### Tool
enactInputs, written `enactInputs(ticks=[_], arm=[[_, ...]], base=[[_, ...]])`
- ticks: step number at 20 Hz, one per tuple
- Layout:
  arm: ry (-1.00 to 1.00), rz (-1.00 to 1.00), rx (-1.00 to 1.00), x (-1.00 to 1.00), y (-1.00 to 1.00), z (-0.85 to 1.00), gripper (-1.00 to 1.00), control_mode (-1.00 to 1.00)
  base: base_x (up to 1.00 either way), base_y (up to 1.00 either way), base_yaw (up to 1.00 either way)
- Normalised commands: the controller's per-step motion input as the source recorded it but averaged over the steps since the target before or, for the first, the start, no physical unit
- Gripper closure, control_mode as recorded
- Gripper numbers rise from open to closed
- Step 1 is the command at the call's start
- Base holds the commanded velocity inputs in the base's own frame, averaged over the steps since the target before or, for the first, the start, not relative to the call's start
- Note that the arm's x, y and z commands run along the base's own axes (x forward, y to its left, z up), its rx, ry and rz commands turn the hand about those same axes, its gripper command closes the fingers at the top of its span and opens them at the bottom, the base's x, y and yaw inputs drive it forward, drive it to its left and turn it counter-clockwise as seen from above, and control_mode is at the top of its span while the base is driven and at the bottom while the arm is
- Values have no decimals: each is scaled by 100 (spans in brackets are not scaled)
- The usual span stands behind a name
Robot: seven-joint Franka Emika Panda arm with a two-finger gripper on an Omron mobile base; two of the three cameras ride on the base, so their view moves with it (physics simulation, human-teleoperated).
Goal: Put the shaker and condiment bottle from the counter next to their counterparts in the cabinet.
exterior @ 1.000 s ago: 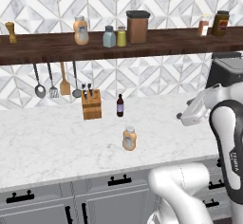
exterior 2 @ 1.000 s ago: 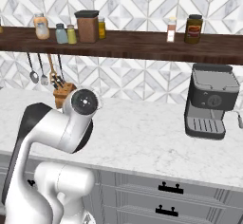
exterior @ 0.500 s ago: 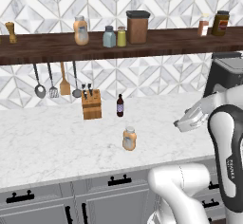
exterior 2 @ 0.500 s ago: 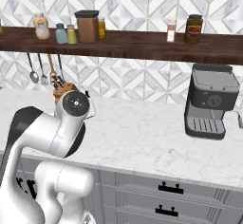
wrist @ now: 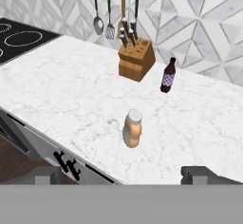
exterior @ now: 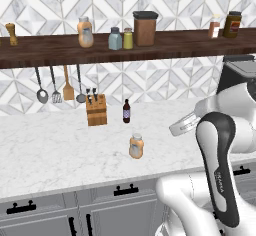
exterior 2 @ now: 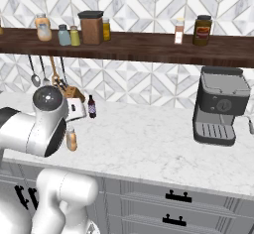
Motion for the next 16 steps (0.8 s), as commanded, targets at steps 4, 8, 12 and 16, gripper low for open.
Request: enactInputs(ticks=[4,8,12,16], arm=[[12,-8,-17,0,31,0,-100,-100],[7,-1,-12,3,15,0,-100,-100],[1,0,-4,0,2,0,-100,-100],[0,0,0,0,0,-11,-100,-100]], base=[[0,0,0],[0,0,0],[0,0,0],[0,0,0]])
